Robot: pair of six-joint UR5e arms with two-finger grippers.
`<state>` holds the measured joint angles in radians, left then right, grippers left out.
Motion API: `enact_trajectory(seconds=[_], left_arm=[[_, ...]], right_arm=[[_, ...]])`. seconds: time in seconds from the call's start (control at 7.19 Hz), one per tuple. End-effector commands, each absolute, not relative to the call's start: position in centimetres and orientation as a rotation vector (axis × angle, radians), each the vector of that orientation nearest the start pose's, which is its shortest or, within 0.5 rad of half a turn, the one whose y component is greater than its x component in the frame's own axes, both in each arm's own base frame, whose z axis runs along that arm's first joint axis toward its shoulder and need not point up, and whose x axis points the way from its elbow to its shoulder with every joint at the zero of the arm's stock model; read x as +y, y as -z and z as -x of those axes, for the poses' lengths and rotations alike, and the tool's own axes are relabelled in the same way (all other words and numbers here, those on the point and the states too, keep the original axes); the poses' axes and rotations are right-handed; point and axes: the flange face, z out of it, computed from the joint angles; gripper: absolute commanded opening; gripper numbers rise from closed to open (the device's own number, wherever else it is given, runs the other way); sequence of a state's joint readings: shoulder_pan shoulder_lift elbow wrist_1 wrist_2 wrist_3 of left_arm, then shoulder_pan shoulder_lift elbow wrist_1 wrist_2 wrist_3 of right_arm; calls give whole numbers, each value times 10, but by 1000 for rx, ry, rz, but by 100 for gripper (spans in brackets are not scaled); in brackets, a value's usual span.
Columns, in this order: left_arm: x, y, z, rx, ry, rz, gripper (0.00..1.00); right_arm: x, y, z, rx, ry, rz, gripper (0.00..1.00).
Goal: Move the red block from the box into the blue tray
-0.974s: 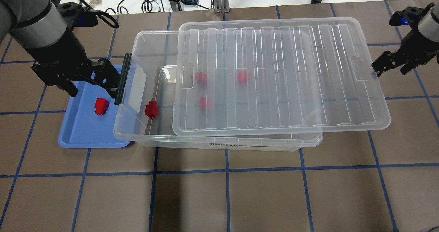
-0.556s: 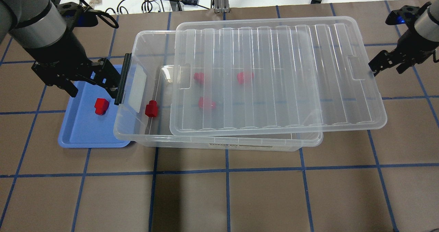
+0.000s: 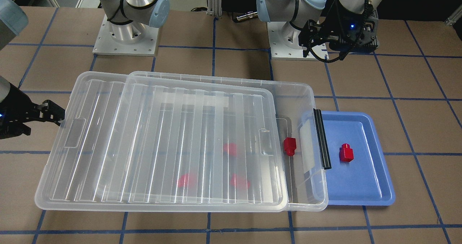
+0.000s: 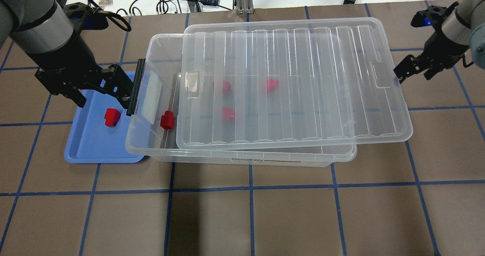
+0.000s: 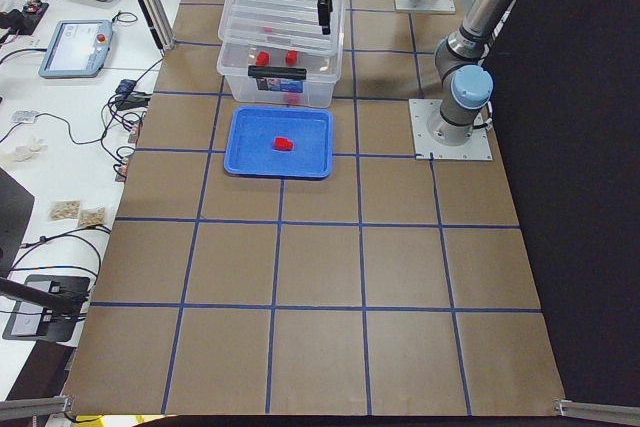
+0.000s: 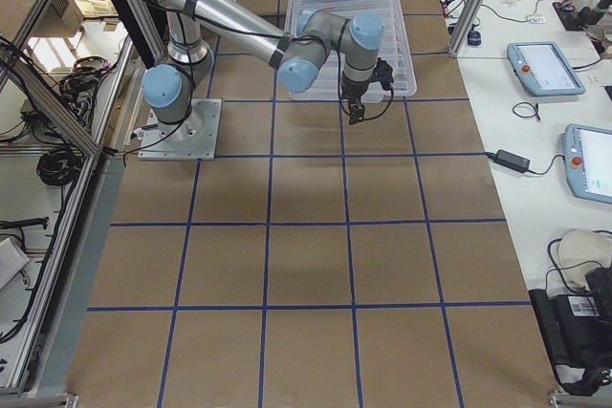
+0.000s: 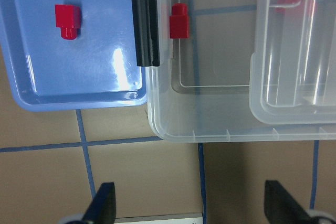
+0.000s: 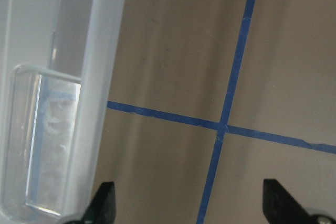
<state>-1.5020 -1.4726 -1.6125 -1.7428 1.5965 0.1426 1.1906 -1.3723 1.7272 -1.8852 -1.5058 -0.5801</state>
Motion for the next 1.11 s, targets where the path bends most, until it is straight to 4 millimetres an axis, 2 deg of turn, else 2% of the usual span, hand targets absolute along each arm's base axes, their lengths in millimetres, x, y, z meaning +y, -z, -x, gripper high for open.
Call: enact_trajectory(seconds=[0.0, 0.28, 0.7, 0.97], left_arm=[[-445, -496, 101, 3122, -188, -120, 100], [-446, -497, 101, 3125, -180, -119, 100], [-445, -499, 101, 3125, -166, -119, 100], [-445, -500, 101, 3125, -163, -119, 100]], right_arm=[[-562, -340, 61, 3029, 7, 291, 100], [-563, -339, 56, 3018, 13, 299, 100], [-566, -340, 27, 3015, 11, 322, 100], [-566, -341, 23, 3017, 11, 311, 100]])
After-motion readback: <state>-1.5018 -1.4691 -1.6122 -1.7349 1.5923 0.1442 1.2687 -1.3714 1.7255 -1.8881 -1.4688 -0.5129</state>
